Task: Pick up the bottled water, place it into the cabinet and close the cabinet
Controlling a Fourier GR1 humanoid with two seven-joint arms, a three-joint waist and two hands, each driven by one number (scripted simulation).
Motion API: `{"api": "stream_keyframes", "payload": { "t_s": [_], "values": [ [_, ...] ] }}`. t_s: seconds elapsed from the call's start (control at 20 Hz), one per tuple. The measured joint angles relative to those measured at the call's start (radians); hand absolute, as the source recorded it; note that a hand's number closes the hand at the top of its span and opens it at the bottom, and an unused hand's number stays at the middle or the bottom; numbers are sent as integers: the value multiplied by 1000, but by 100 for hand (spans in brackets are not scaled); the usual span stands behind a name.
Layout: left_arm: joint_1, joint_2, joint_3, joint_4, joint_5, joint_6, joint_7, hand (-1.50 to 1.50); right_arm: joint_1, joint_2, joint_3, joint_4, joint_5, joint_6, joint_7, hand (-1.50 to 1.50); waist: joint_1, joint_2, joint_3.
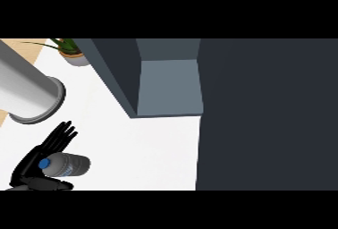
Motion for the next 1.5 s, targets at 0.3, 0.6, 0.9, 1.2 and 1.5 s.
{"api": "stream_keyframes", "payload": {
  "t_s": [0.3, 0.6, 0.9, 1.2, 1.5],
  "values": [
    [-27, -32, -80, 96, -20, 26, -57, -150, 0, -2, -7, 4, 7, -3, -9, -150, 3, 2, 0],
    [-57, -39, -99, 186, 9, 47, -109, 150, 21, 2, 11, 6, 15, -5, -26, -150, 5, 1, 0],
    [-96, -54, -111, 271, 47, 40, -121, 150, 38, -7, 3, 7, 20, 2, -45, -150, 2, 2, 0],
    [-120, -54, -140, 285, 77, 19, -114, 150, 43, -3, -1, 9, 23, -2, -59, -150, 9, 1, 0],
    [-101, -188, -101, 252, 116, 262, -193, 150, 55, -14, -29, 8, 21, 7, -69, -150, 22, -4, 4]
  ]
}}
